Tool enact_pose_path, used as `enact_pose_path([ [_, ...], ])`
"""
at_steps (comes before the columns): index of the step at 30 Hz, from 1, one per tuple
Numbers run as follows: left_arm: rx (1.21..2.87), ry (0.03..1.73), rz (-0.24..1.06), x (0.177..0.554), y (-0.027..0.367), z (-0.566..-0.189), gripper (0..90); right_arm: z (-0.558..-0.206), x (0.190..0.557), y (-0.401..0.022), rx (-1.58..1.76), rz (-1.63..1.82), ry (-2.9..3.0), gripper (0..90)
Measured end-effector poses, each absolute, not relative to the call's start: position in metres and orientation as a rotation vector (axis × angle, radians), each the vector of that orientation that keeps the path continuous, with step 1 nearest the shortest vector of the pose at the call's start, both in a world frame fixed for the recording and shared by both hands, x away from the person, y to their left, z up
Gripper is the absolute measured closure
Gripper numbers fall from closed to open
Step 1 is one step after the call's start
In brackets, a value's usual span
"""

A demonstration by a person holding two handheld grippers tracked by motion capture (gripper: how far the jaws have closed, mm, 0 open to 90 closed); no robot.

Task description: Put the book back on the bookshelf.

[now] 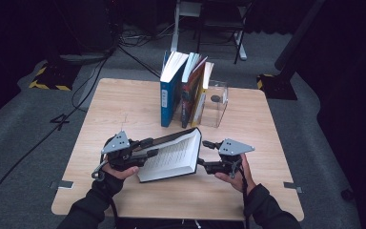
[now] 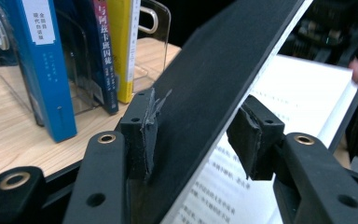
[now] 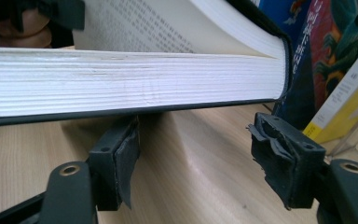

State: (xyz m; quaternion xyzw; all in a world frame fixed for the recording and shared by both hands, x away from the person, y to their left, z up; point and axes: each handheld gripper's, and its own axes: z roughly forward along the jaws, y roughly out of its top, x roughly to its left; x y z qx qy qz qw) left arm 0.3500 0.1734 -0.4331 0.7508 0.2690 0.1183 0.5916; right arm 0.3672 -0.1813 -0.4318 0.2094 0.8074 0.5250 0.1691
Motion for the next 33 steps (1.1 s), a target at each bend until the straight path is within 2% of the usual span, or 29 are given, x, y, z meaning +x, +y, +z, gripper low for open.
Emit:
enact_pose_path([
  [11, 1.787, 0.608, 0.307, 0.331, 0.178, -0.441, 51.6, -0.414, 0.368, -0.162, 0.535, 1.481, 2.282, 35.9],
  [17, 1.71, 0.582, 0.209, 0.334, 0.178, -0.448, 51.3, -0.408, 0.361, -0.163, 0.483, 1.506, 2.272, 36.0],
  [24, 1.786, 0.478, 0.167, 0.338, 0.144, -0.45, 49.2, -0.393, 0.358, -0.181, 0.448, 1.514, 2.203, 36.2],
  [29, 1.856, 0.429, 0.179, 0.341, 0.115, -0.453, 47.3, -0.386, 0.36, -0.193, 0.447, 1.53, 2.194, 39.8],
  [33, 1.861, 0.422, 0.181, 0.346, 0.109, -0.454, 46.8, -0.386, 0.361, -0.196, 0.43, 1.524, 2.237, 39.8],
])
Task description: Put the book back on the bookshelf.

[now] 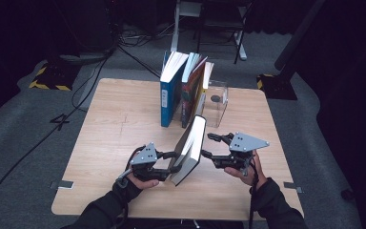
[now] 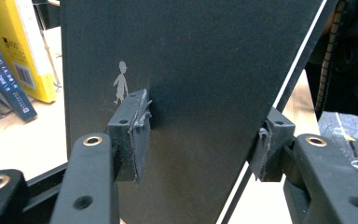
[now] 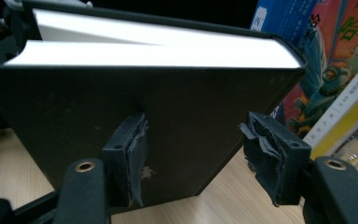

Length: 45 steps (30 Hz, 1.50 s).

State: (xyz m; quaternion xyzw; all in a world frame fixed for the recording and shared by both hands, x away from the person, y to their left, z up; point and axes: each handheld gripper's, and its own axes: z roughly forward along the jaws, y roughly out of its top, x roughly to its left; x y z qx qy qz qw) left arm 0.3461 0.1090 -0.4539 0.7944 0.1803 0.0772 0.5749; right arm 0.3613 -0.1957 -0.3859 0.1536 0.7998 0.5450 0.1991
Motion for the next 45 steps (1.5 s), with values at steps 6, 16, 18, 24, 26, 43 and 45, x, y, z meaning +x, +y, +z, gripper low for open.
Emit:
enact_pose_path([
  [6, 1.886, 0.417, 0.192, 0.341, 0.109, -0.453, 44.7, -0.39, 0.356, -0.195, 0.402, 1.49, 2.259, 35.5],
  [16, 1.974, 0.443, 0.367, 0.308, 0.089, -0.449, 19.8, -0.392, 0.343, -0.185, 0.335, 1.505, 2.255, 34.9],
  [18, 1.979, 0.475, 0.419, 0.305, 0.083, -0.449, 14.8, -0.393, 0.341, -0.178, 0.33, 1.494, 2.255, 34.8],
  [24, 1.942, 0.586, 0.493, 0.31, 0.076, -0.455, 14.2, -0.398, 0.34, -0.163, 0.357, 1.474, 2.242, 33.4],
  [26, 1.935, 0.628, 0.519, 0.313, 0.073, -0.458, 13.0, -0.4, 0.341, -0.157, 0.376, 1.481, 2.24, 33.4],
  [43, 1.846, 0.699, 0.495, 0.333, 0.1, -0.466, 43.2, -0.406, 0.353, -0.166, 0.471, 1.353, 2.22, 31.5],
  [45, 1.856, 0.685, 0.497, 0.336, 0.107, -0.466, 49.4, -0.407, 0.356, -0.175, 0.479, 1.33, 2.215, 31.3],
])
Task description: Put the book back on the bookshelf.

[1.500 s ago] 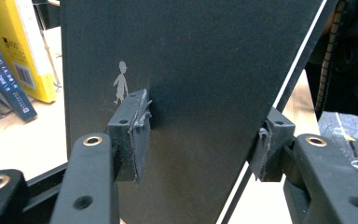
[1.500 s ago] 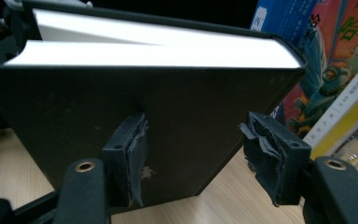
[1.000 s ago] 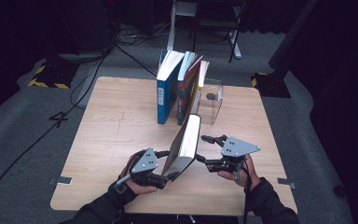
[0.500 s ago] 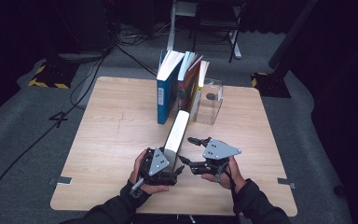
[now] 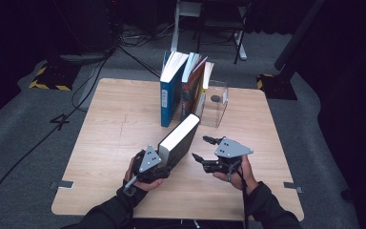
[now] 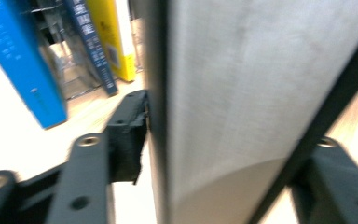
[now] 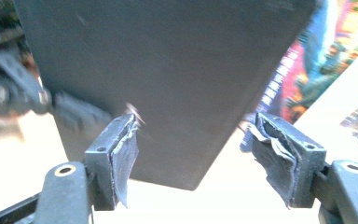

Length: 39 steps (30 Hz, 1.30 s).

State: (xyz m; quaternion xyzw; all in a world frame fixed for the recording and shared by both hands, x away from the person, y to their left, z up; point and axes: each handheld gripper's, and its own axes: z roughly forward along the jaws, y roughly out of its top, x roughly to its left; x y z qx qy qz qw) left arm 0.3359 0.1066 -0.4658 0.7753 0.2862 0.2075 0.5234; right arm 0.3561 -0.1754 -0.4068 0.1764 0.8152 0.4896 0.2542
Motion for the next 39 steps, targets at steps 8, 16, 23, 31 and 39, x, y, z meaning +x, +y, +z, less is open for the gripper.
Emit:
enact_pose_path([
  [8, 1.879, 0.595, 0.369, 0.338, 0.116, -0.464, 50.6, -0.409, 0.362, -0.204, 0.497, 1.342, 2.229, 30.6],
  [16, 1.914, 0.48, 0.255, 0.328, 0.106, -0.462, 49.6, -0.417, 0.353, -0.227, 0.429, 1.404, 2.302, 33.3],
  [23, 1.932, 0.381, 0.169, 0.32, 0.093, -0.461, 49.6, -0.42, 0.348, -0.239, 0.395, 1.437, 2.376, 29.0],
  [31, 1.945, 0.319, 0.118, 0.319, 0.091, -0.461, 49.0, -0.425, 0.347, -0.231, 0.324, 1.433, 2.452, 26.1],
  [39, 1.975, 0.296, 0.158, 0.319, 0.091, -0.46, 49.5, -0.432, 0.348, -0.214, 0.253, 1.384, 2.542, 31.7],
])
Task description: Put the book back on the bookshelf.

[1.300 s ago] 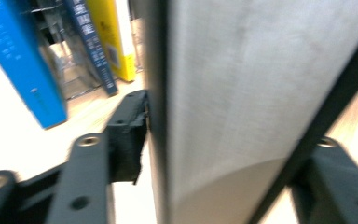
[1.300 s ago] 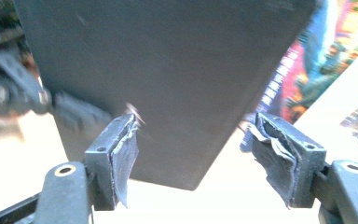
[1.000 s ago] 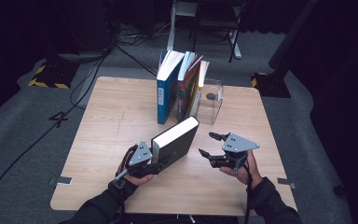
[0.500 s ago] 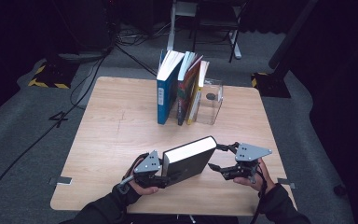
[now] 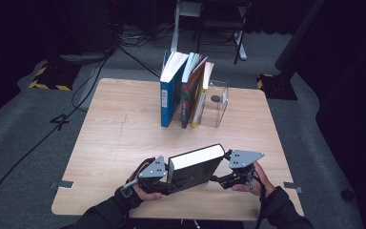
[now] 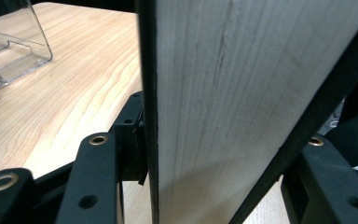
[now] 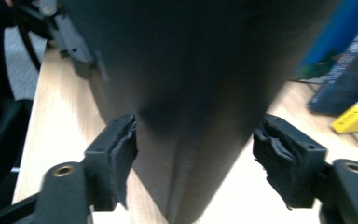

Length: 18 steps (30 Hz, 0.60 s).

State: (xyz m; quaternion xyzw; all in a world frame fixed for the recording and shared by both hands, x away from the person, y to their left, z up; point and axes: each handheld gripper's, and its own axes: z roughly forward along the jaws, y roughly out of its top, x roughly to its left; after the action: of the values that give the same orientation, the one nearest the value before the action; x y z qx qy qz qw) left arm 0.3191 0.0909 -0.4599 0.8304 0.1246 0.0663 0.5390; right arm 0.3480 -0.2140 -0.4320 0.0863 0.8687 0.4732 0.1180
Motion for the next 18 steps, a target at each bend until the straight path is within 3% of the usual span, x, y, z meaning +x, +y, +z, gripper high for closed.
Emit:
enact_pose_path([
  [3, 1.997, 0.31, 0.212, 0.319, 0.094, -0.458, 47.0, -0.436, 0.344, -0.207, 0.217, 1.289, 2.538, 29.5],
  [9, 2.071, 0.32, 0.253, 0.321, 0.104, -0.461, 37.6, -0.433, 0.341, -0.216, 0.199, 1.347, 2.571, 43.5],
  [18, 2.195, 0.366, 0.272, 0.32, 0.101, -0.482, 34.6, -0.412, 0.331, -0.214, 0.2, 1.437, 2.529, 43.8],
])
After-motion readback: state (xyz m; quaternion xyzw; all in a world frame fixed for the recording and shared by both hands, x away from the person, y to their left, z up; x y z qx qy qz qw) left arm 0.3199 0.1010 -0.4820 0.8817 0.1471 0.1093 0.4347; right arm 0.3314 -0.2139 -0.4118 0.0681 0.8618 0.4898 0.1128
